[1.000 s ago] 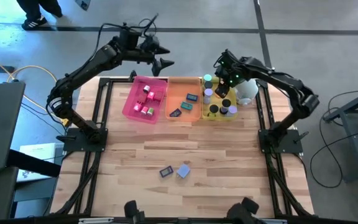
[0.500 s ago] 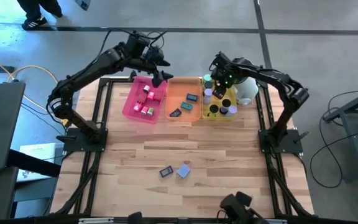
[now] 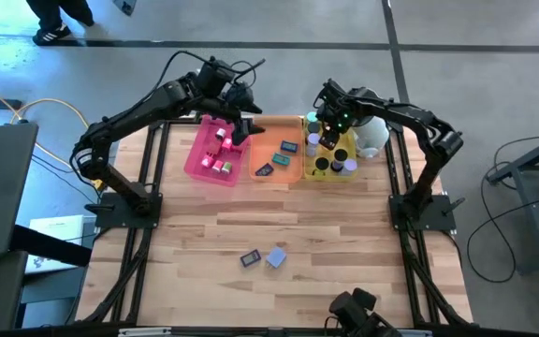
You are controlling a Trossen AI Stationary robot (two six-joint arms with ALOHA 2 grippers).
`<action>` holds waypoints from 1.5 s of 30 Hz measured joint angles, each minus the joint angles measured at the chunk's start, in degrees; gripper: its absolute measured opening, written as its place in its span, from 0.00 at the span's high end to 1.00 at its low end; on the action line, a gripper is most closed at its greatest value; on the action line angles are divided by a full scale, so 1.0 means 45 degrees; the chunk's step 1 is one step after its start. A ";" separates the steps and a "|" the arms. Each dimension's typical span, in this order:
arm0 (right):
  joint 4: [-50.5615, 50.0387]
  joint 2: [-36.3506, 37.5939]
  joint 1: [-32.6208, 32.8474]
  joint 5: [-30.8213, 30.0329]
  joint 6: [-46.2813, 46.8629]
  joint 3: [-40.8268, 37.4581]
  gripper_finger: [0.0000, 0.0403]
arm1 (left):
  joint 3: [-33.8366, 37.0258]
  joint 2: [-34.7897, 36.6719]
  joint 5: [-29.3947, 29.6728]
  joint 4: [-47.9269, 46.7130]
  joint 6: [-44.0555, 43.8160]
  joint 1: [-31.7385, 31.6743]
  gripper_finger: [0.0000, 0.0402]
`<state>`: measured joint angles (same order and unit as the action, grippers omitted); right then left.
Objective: Pick & Place Office items
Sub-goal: Put the yellow hourglass into the yellow bin
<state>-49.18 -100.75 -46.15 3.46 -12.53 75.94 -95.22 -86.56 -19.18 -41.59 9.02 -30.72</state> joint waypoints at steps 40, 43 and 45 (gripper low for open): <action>0.0585 0.0000 0.0219 0.0111 -0.7216 -0.0005 0.56 | 0.0005 0.0000 0.0969 -0.0807 -0.0189 0.0559 0.24; 0.0630 -0.0102 0.0223 0.0266 -0.7296 -0.0005 0.56 | 0.0005 0.0000 0.0966 -0.0713 -0.0208 0.0559 0.24; 0.0564 -0.0357 0.0190 0.0257 -0.7271 -0.0005 0.56 | 0.0007 0.0000 0.0962 -0.0659 -0.0294 0.0559 0.24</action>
<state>-46.64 -102.35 -45.30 4.62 -45.25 75.92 -95.19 -86.56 -14.85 -44.56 7.69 -28.21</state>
